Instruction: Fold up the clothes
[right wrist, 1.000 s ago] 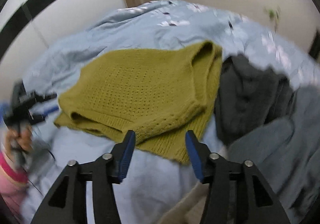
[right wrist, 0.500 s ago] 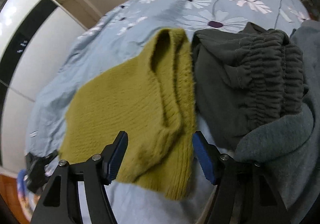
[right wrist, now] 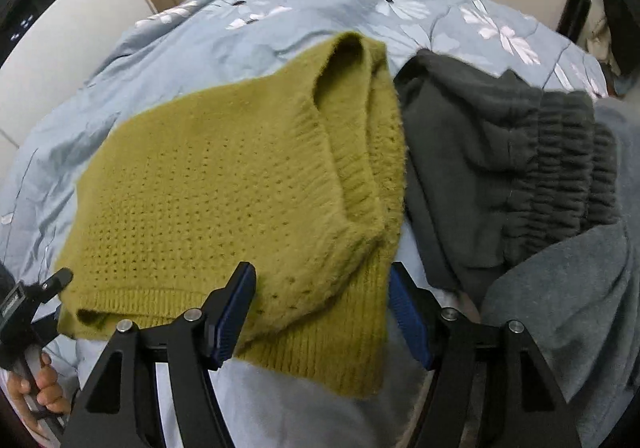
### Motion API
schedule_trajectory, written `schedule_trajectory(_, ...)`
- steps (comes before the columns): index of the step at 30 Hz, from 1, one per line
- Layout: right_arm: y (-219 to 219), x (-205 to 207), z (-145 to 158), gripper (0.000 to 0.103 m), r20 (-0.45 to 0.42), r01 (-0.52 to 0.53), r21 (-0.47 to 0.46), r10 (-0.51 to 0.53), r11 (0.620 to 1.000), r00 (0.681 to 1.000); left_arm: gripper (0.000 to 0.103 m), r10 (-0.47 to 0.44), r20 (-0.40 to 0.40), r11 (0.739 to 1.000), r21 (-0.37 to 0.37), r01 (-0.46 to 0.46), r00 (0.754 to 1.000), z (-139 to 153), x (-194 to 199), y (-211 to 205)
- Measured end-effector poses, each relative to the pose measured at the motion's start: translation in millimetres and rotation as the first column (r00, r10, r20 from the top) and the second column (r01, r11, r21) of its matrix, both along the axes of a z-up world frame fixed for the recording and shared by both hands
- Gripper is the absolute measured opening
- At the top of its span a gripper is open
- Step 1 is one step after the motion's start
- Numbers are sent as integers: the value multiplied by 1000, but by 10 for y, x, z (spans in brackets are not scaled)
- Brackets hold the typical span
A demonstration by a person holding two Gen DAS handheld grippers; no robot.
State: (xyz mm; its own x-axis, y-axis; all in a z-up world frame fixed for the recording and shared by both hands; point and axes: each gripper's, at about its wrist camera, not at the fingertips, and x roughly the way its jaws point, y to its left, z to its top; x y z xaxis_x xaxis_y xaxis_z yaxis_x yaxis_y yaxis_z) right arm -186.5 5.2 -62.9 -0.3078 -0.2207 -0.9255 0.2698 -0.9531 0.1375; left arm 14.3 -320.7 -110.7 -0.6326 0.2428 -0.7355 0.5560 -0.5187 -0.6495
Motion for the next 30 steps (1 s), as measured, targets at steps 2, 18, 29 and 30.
schedule_trajectory(2,-7,-16,-26,70,10,18,-4,-18,1000,1000,72,3,4,1000,-5,-3,1000,-5,14,-14)
schedule_trajectory(18,83,-209,-9,70,19,99,-176,-98,979,995,72,-217,-88,905,-392,166,972,917,-280,665)
schedule_trajectory(29,188,-109,23,25,-12,103,-199,-108,975,994,72,-364,76,867,-335,368,928,423,-924,1434)
schedule_trajectory(30,189,-85,35,25,-14,98,-201,-103,975,995,72,-365,80,866,-336,370,928,419,-947,1439)
